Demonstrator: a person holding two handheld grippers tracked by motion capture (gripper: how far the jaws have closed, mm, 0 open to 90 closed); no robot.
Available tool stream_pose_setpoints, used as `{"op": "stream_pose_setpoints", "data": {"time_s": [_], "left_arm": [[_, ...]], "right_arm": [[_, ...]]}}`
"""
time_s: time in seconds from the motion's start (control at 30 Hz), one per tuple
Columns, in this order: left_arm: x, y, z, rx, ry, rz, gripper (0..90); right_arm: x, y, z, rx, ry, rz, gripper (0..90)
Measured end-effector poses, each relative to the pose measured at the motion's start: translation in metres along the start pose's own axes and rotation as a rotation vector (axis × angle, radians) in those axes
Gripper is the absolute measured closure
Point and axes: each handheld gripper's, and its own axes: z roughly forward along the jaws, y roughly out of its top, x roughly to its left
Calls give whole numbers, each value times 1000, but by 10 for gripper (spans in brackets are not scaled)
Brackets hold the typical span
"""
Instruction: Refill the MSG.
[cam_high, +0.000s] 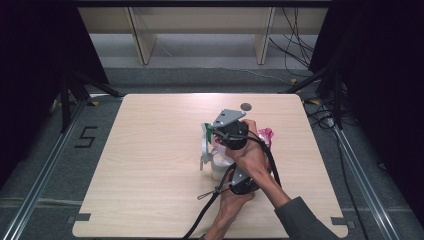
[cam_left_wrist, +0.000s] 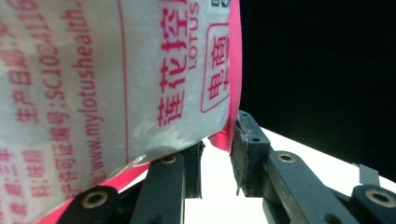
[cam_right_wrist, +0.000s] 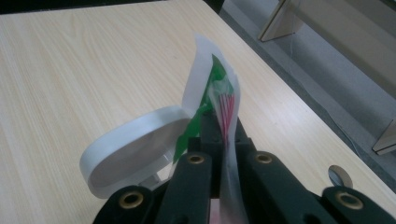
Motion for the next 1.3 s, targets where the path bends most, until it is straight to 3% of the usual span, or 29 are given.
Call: {"op": "stream_pose_setpoints", "data": {"time_s": [0.47, 0.5, 0.53, 0.57, 0.6, 0.63, 0.67, 0.7, 0.77, 0.8, 0.83, 1.03, 1.23, 1.27, 1.3], "left_arm": [[1, 1, -1, 28, 7, 28, 743], [0, 0, -1, 29, 9, 19, 743], [-3, -1, 0, 30, -12, -28, 743], [-4, -1, 2, 8, -10, -45, 743], [-2, -1, 4, -3, 29, -9, 743], [-1, -1, 3, 11, 34, 8, 743], [-2, -1, 2, 16, 17, -3, 743], [-6, 0, 1, 1, -16, -60, 743], [-6, -1, 2, 3, -16, -61, 744], [-6, -1, 2, 2, -17, -60, 744], [-1, 0, 1, 0, -2, 3, 743], [-1, 0, 0, 1, -1, 3, 744], [-4, 1, 0, -4, 13, -3, 744], [-8, 1, 1, -10, 31, 2, 743], [-7, 2, 1, -8, 30, 35, 742]], "right_arm": [[-3, 0, -2, -19, 3, -3, 900], [-3, 0, -3, -23, 1, -6, 900], [-3, 0, -3, -20, -2, 9, 900], [-2, -1, -3, -19, -4, 14, 900], [-2, -1, -3, -15, -5, 10, 900], [0, -1, -2, -1, -3, 9, 900], [0, 0, -3, 0, -1, 13, 900], [-1, 0, -2, -9, -2, 6, 900], [-3, 0, -3, -26, -2, -5, 900], [-3, 0, -2, -19, -3, -4, 900], [-2, 0, -2, -12, -2, -9, 900], [0, -1, -2, 4, 3, 11, 900], [-2, 0, -1, -18, -2, -11, 900], [-2, 0, -1, -18, -4, -2, 900], [-1, 0, -1, -12, -5, 2, 900]]}}
